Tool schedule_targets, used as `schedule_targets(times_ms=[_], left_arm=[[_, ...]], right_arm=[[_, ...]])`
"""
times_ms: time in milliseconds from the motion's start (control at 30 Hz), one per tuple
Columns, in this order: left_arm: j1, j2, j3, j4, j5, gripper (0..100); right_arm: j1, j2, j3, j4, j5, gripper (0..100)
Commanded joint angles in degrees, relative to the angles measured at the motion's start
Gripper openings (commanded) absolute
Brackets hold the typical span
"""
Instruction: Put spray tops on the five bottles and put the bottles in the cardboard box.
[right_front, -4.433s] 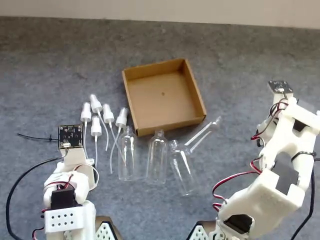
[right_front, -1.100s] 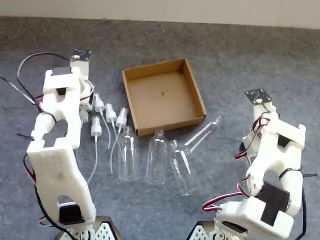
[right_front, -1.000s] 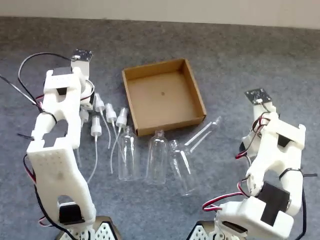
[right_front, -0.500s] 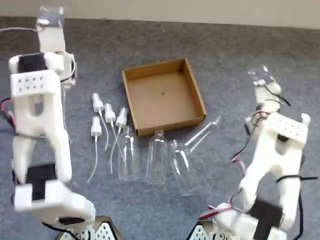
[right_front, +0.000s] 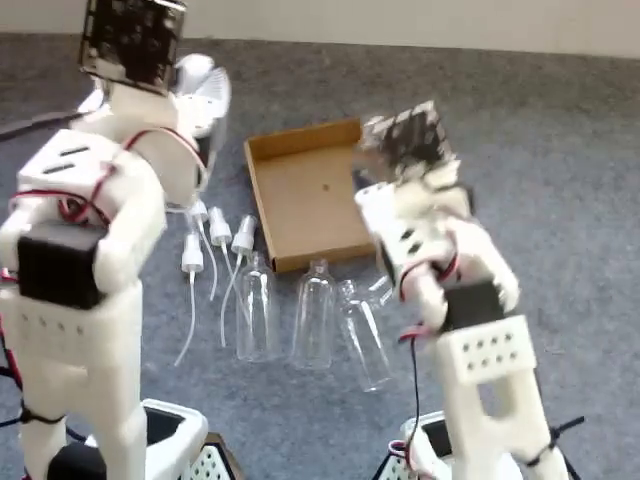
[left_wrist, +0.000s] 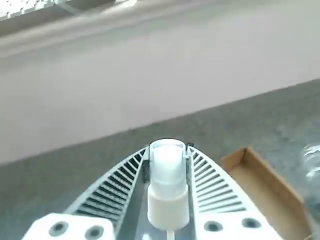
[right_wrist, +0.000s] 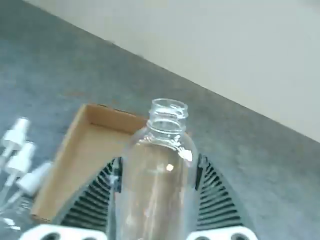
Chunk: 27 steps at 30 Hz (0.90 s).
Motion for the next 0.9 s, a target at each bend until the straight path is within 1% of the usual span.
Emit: schedule_targets(times_ms=[0,100,233,333,500,867], left_arm=[[8.8,-2.3,-2.0,-9.1,0.5,2],[12.9,-2.2,-1.5,-14.0,0.5,2],[17.4,-0.8,0.0,-20.3,0.5,2],[20.6,2.1,0.0,-24.4,0.4,2],[24.2,7.3,0.0,-25.1,0.4,2],[24.2,9.9,0.7,-25.8,0.6,2]], right_arm=[[-3.6,-8.7,10.4,-8.9,-2.5,0.4],[-5.5,-16.0,19.2,-13.5,-4.0,0.4],[-7.6,-25.0,27.2,-14.1,-5.7,0.4],[-8.3,-30.5,30.7,-14.0,-5.3,0.4],[-8.2,-35.0,34.1,-13.8,-5.2,0.4],[-8.0,-36.1,34.6,-13.8,-5.4,0.4]])
